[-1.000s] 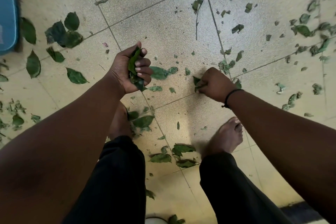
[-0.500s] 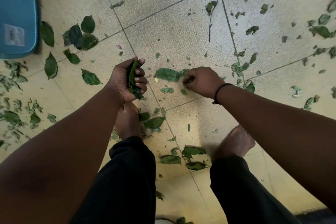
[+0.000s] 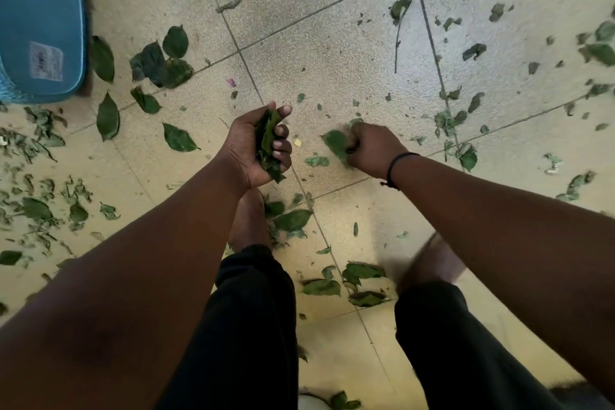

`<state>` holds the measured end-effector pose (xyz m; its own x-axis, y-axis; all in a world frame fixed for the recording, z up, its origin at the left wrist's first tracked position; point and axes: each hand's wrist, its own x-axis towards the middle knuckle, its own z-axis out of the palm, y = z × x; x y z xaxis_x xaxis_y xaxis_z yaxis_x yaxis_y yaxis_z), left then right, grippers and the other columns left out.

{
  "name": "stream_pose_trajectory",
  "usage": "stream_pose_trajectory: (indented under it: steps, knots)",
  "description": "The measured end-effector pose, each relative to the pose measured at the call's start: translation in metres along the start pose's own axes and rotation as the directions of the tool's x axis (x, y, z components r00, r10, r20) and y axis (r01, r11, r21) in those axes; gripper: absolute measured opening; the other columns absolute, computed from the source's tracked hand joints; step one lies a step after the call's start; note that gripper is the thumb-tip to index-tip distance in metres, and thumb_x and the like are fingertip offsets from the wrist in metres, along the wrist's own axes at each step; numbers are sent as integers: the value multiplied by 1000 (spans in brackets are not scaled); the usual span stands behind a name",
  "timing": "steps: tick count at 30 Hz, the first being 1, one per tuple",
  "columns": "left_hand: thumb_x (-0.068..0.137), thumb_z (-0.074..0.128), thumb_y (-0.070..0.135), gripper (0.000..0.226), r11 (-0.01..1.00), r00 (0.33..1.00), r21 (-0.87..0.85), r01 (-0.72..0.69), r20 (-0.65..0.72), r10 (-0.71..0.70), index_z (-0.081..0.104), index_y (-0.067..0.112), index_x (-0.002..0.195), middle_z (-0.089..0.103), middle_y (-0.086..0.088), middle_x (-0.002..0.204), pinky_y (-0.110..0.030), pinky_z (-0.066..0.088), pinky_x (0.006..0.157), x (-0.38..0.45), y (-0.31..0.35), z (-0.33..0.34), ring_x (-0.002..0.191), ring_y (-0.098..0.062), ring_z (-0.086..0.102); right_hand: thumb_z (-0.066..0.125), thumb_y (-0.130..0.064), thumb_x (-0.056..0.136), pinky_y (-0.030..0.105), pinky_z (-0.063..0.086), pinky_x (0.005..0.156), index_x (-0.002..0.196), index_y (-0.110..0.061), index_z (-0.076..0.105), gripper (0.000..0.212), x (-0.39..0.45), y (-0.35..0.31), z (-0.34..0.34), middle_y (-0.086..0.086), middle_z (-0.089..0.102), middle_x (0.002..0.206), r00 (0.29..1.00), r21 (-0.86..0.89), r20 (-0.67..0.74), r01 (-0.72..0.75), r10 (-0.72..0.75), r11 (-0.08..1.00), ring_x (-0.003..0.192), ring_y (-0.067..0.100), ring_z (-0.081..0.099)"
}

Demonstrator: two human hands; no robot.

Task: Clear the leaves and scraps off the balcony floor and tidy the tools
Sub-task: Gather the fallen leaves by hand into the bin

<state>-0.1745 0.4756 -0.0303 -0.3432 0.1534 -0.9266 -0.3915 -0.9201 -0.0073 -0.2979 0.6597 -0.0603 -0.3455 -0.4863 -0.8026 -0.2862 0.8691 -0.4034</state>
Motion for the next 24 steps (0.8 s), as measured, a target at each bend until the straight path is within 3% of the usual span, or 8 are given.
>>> stream_pose_trajectory:
  steps: [3, 5, 7, 10, 14, 16, 20, 24]
  knots:
    - [95, 50, 42, 26, 1000, 1000, -16, -3, -10, 3, 67, 25, 85, 47, 9, 58, -15, 30, 45, -3, -10, 12, 47, -7, 37, 70, -8, 79, 25, 40, 55, 99, -16, 53, 28, -28, 17, -13, 2, 59, 76, 989, 368, 14, -145, 150, 918, 65, 18, 57]
    - [95, 50, 42, 27, 999, 1000, -31, -13, -27, 12, 68, 25, 85, 46, 9, 58, -16, 30, 45, -4, -19, 18, 47, -7, 36, 70, -5, 79, 26, 44, 53, 108, -19, 49, 38, -41, 24, -17, 4, 61, 74, 975, 453, 50, -214, 215, 865, 60, 17, 58]
    - [95, 51, 41, 26, 999, 999, -31, -10, -39, 9, 69, 25, 84, 45, 9, 59, -16, 29, 45, -6, -26, 22, 48, -7, 35, 72, -5, 80, 32, 51, 58, 106, -18, 52, 35, -45, 30, -17, 4, 62, 73, 969, 443, 61, -242, 241, 863, 60, 18, 60]
    - [95, 51, 41, 25, 1000, 999, -16, -4, -37, 3, 68, 25, 85, 45, 9, 58, -16, 28, 47, -5, -32, 25, 48, -7, 35, 74, -1, 77, 42, 57, 71, 82, -7, 68, 9, -40, 30, -11, 8, 68, 71, 984, 412, 45, -178, 175, 894, 60, 20, 62]
    - [95, 50, 41, 26, 1000, 1000, 15, 6, -29, -5, 68, 24, 86, 45, 8, 57, -16, 28, 47, 1, -35, 25, 49, -7, 35, 75, -8, 76, 24, 45, 57, 76, -6, 69, 6, -17, 13, 10, 12, 68, 81, 995, 270, -19, -89, 98, 959, 67, 20, 61]
    - [95, 51, 41, 26, 1000, 1000, 18, 8, -28, -8, 68, 24, 86, 46, 8, 57, -16, 28, 48, 5, -36, 22, 49, -7, 35, 70, -13, 80, 24, 37, 56, 85, -5, 67, 9, -2, 4, 27, 12, 62, 90, 993, 196, -75, -75, 91, 978, 71, 22, 58]
    - [94, 53, 41, 26, 1000, 998, 23, 6, -64, -5, 70, 23, 85, 46, 8, 59, -17, 29, 48, 9, -41, 16, 51, -7, 36, 58, -14, 88, 31, 45, 75, 108, -10, 61, 21, 13, -8, 48, 15, 44, 123, 960, 39, -164, -222, 225, 974, 95, 34, 58]
    - [91, 55, 41, 23, 999, 996, 34, -12, -92, 15, 70, 23, 87, 47, 8, 60, -18, 27, 51, 7, -44, 17, 53, -7, 37, 61, -16, 89, 30, 37, 69, 119, -7, 46, 35, 9, -12, 46, 13, 55, 106, 950, 249, -160, -225, 269, 942, 93, 31, 58]
